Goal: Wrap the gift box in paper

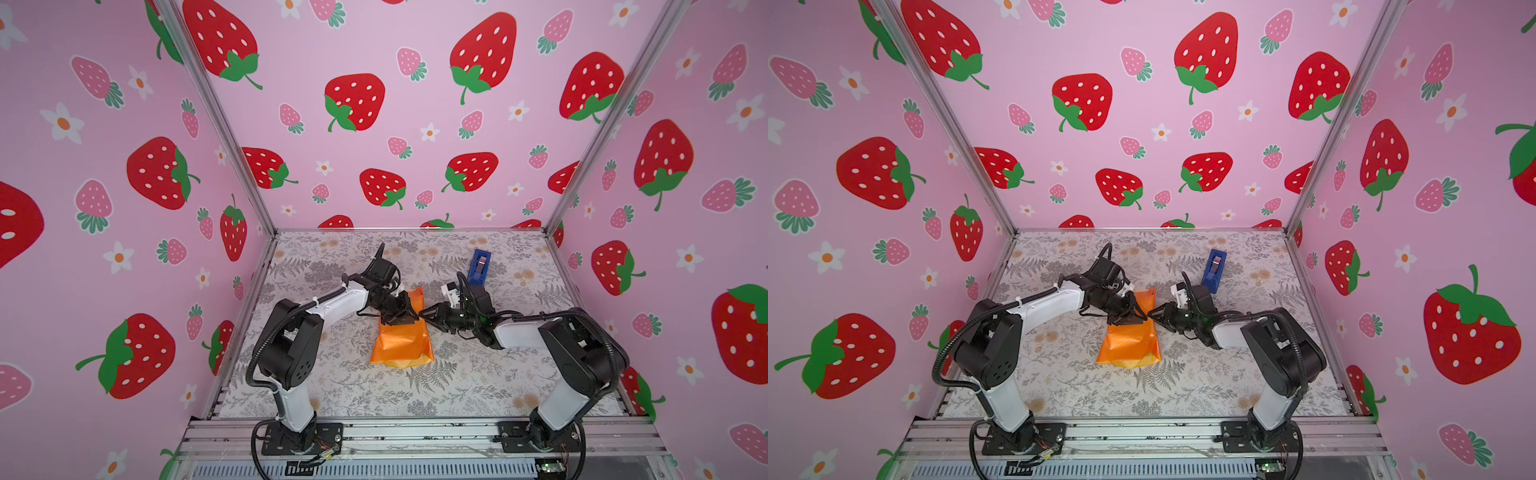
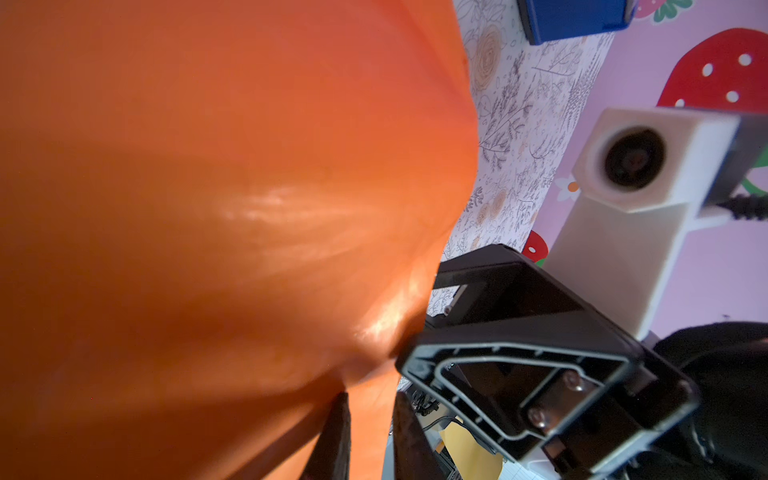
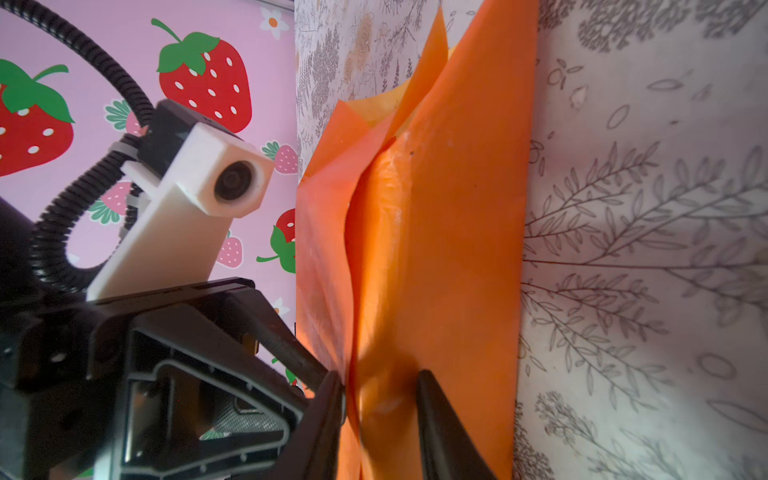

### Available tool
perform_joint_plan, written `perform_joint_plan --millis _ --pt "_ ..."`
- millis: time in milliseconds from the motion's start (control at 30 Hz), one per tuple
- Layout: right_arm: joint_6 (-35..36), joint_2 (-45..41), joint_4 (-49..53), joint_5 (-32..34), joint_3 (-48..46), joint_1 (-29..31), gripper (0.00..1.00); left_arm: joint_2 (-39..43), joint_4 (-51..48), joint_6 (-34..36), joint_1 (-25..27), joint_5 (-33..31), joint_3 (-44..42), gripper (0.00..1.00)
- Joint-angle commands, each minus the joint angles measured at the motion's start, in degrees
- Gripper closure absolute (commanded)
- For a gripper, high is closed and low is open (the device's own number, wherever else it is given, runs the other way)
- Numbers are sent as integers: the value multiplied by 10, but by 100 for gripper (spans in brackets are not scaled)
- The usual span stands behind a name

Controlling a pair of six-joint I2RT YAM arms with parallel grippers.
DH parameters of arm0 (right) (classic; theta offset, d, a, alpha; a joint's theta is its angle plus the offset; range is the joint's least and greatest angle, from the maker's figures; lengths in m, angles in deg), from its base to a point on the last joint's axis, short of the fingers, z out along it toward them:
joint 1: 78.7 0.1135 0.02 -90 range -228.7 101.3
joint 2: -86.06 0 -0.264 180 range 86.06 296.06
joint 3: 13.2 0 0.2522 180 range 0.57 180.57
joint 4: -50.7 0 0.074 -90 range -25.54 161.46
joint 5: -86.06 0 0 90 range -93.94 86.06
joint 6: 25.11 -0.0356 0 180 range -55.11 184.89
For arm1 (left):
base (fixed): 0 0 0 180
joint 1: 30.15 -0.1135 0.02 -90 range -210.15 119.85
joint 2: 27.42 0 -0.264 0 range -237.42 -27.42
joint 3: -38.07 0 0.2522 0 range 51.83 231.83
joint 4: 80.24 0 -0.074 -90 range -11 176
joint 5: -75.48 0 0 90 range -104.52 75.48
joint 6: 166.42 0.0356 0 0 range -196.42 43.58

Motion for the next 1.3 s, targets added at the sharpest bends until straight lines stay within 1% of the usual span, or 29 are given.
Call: perform_joint_plan --millis 0,100,133,267,333,400,533,600,667,767,833,867,900,933,1033,1133,1267 --pt "23 7 35 12 11 4 72 26 -27 7 -10 -19 15 75" --pt "34 6 52 16 14 4 74 54 -62 31 -27 -39 38 70" --pt "37 7 55 17 14 4 75 66 -79 43 -35 -50 45 66" --pt "40 9 62 16 16 4 76 103 -153 94 -60 -109 59 59" --pt "40 9 62 15 17 4 76 114 -189 118 -70 -145 53 56" --pt "41 7 66 14 20 4 76 122 -203 137 -81 -158 31 53" --pt "47 1 79 12 29 5 76 123 -179 142 -92 -125 -31 46" --pt "48 -2 85 12 31 6 75 119 -152 132 -92 -100 -56 45" --pt "47 -6 88 12 33 7 75 114 -110 115 -92 -60 -82 44" --pt "45 -14 90 8 35 9 73 102 -78 99 -92 -35 -100 44" --pt "46 -21 96 5 38 12 70 93 -71 96 -92 -30 -103 44" --pt "47 -26 100 2 40 12 66 91 -72 95 -92 -30 -103 44" --pt "50 -33 108 1 40 13 62 89 -73 94 -92 -30 -103 44" --pt "58 -44 123 2 41 12 54 89 -74 94 -92 -33 -103 45" --pt "93 -87 195 36 41 12 40 90 -82 93 -92 -39 -101 45" --pt "106 -118 227 50 28 13 32 86 -83 92 -92 -39 -102 45" --pt "106 -124 226 40 11 19 26 85 -81 88 -92 -39 -100 45"
